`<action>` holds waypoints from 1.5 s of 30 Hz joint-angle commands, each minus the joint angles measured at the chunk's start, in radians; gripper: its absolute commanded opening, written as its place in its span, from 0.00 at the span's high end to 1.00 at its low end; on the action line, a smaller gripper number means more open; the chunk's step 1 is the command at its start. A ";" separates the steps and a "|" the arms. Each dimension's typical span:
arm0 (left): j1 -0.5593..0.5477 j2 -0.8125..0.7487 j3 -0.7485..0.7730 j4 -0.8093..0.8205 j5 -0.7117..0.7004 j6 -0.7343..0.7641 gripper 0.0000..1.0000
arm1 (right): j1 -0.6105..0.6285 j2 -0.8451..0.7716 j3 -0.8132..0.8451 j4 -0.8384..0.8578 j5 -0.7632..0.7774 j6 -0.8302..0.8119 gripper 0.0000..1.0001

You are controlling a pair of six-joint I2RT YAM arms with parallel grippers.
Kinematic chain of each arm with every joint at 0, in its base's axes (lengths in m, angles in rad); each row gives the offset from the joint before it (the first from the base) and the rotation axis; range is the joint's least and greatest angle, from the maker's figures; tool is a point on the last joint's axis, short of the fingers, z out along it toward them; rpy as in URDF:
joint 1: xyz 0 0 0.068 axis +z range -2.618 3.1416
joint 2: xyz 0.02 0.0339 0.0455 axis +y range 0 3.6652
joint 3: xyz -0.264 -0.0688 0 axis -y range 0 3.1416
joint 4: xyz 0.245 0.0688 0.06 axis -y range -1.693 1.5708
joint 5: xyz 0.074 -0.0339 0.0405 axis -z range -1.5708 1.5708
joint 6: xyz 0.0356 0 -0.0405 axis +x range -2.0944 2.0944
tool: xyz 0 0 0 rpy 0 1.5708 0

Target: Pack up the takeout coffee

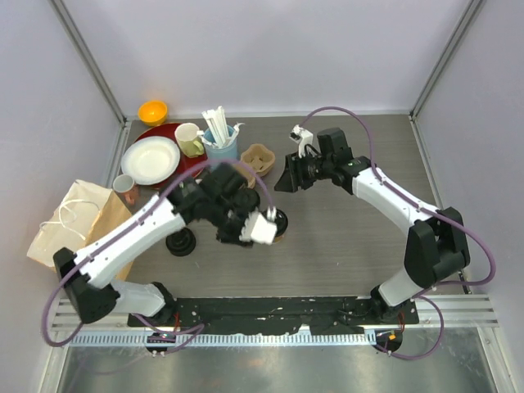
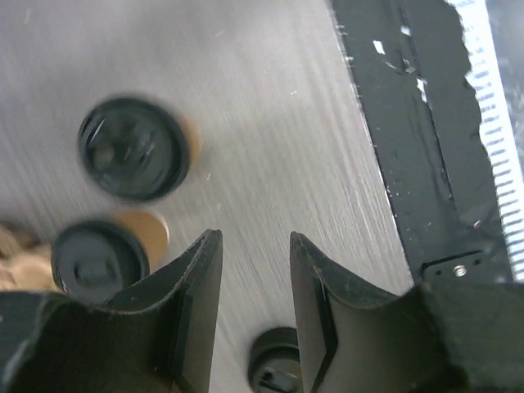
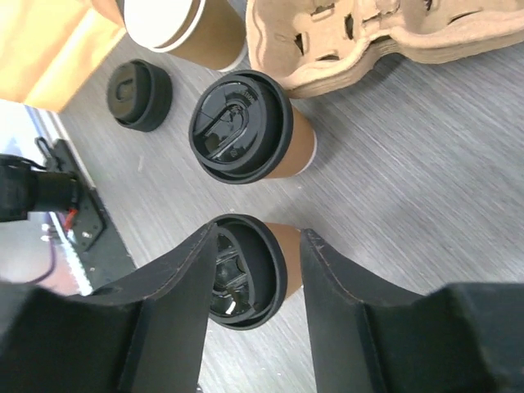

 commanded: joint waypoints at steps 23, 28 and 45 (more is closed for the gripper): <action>-0.309 -0.159 -0.771 1.224 -0.352 0.085 0.57 | -0.071 0.172 -0.040 0.170 -0.216 0.191 0.59; -0.284 -0.148 -0.762 1.191 -0.344 0.063 0.62 | -0.071 0.177 -0.052 0.175 -0.244 0.190 0.60; -0.245 -0.144 -0.718 1.013 -0.243 0.074 0.68 | -0.048 0.186 -0.082 0.138 -0.221 0.142 0.65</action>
